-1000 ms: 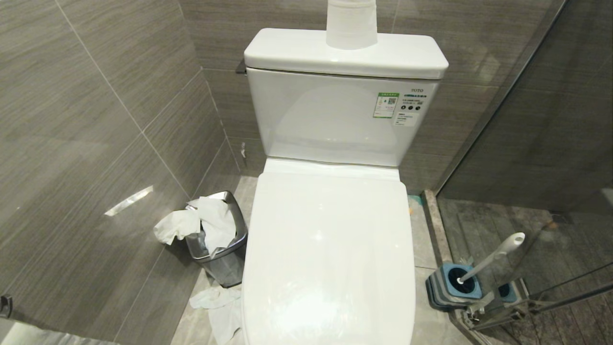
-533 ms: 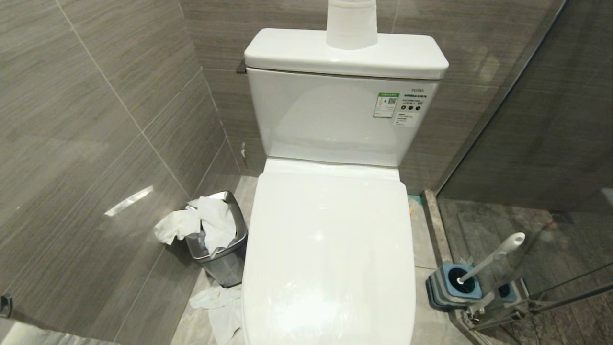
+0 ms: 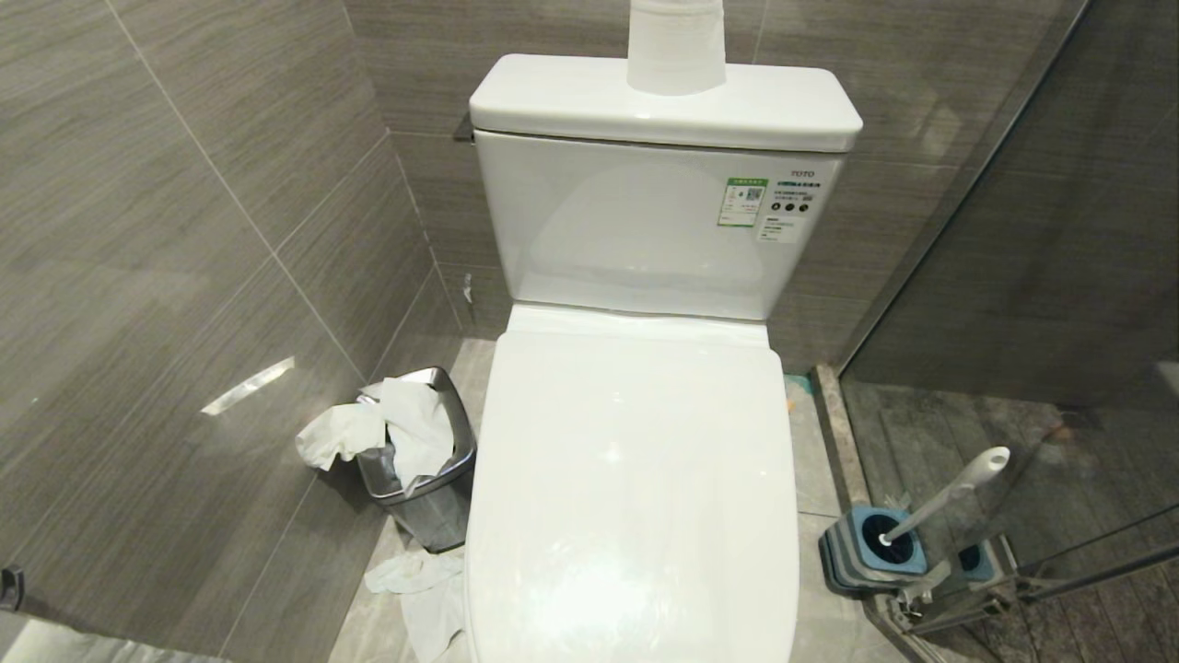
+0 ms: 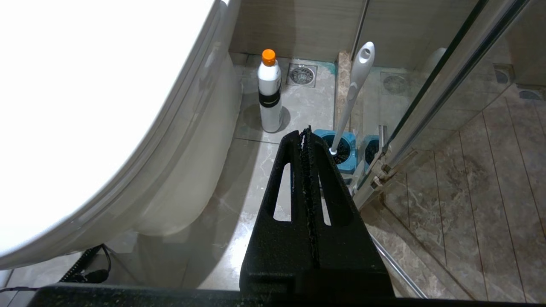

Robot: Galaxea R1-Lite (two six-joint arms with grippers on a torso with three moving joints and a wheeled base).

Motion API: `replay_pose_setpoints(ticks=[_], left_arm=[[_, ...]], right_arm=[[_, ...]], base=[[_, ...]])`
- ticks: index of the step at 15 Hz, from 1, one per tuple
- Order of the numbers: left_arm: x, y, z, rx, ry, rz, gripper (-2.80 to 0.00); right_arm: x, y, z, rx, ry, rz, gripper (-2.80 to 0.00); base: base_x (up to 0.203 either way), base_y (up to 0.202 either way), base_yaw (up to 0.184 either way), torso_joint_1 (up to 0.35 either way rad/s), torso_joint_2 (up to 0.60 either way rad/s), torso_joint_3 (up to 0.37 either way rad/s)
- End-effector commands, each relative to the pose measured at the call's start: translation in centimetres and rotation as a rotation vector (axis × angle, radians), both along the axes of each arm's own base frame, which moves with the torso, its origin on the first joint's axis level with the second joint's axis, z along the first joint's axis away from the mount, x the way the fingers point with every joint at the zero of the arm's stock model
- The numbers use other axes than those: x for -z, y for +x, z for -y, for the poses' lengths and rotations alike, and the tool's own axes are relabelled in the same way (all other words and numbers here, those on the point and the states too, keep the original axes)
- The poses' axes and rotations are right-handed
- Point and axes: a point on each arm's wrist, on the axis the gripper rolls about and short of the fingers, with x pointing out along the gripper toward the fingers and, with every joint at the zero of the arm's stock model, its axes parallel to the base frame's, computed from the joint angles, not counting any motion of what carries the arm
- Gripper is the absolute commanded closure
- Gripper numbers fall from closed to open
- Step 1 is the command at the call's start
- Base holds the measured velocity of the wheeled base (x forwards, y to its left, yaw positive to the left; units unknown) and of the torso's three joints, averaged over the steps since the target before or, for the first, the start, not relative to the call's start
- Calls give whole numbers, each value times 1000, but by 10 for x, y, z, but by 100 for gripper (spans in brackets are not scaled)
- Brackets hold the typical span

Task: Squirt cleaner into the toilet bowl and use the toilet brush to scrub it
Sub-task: Use the left hand to lift the toilet lid slightly

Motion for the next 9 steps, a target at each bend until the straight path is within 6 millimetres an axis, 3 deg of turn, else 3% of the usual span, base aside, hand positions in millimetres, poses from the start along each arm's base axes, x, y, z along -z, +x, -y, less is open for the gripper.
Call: replay_pose_setpoints(ticks=[1,5,9], left_arm=[[0,0,0,3,32,-4,0],[0,0,1,49,148,1,0],[0,0,1,39,101,-3,0]], right_arm=[[0,0,0,-2,-6,0,0],[0,0,-1,-57,-176,12,0],[1,1,-1,-54,-93,16,0]], base=[[0,0,0,0,0,0],[0,0,0,0,0,0],[0,0,0,0,0,0]])
